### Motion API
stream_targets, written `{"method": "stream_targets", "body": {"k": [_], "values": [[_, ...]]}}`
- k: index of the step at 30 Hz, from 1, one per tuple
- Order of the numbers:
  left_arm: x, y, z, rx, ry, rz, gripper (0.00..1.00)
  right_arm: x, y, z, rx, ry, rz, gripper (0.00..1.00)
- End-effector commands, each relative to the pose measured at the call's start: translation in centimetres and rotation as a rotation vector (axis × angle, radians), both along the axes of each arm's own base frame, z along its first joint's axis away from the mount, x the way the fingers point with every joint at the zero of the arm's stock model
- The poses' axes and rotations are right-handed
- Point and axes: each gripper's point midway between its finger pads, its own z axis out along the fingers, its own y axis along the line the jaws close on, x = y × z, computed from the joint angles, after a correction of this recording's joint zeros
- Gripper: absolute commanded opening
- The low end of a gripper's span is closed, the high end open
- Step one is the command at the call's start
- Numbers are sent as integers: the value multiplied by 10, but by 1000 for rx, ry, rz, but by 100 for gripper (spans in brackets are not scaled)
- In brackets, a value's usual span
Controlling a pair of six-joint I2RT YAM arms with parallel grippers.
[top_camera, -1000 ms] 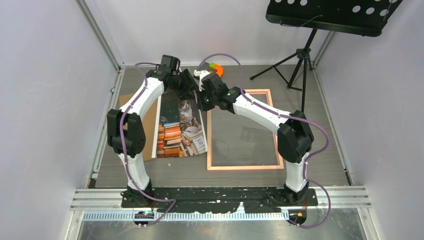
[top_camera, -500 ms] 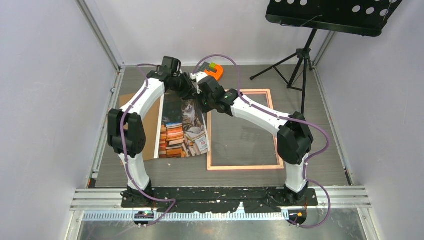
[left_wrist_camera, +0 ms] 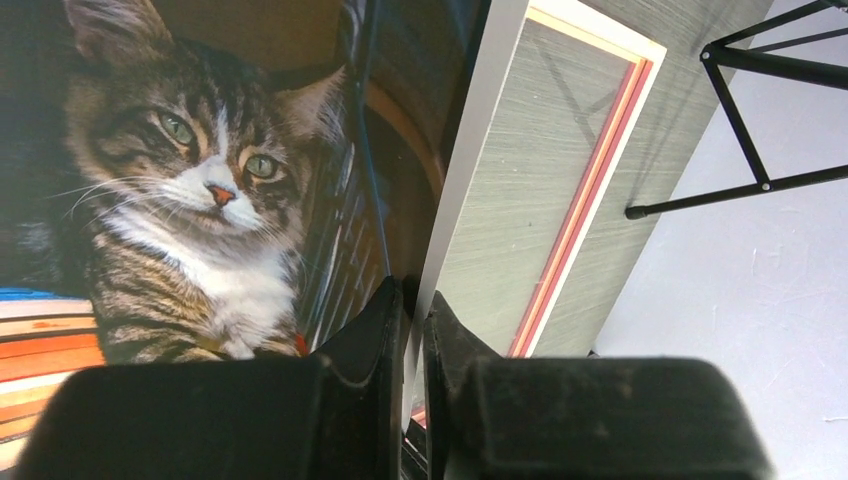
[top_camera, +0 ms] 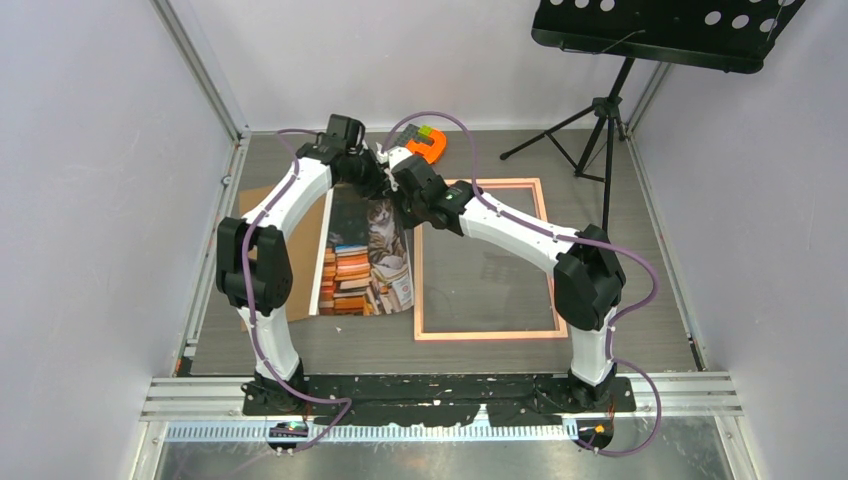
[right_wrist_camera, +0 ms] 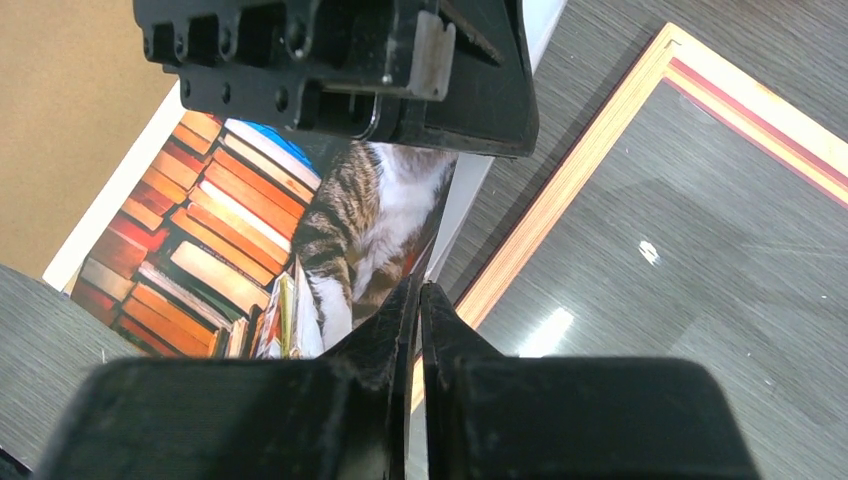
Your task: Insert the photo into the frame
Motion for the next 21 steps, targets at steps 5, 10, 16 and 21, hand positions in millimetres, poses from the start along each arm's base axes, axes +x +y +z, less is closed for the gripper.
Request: {"method": "stream_targets", "body": {"k": [5,10,16,21], "values": [[3,-11,15,-26,-61,-21,0,0,8,47,78,-77,8,15],[4,-11,17,-22,-69,-20,0,-1,8,48,82,-74,4,32],[5,-11,22,-22,-81,-21,0,-3,5,57,97,-77,-5,60],[5,-13,36,-46,-112,-35,0,-7,-4,72,109,-96,-14,69]]}}
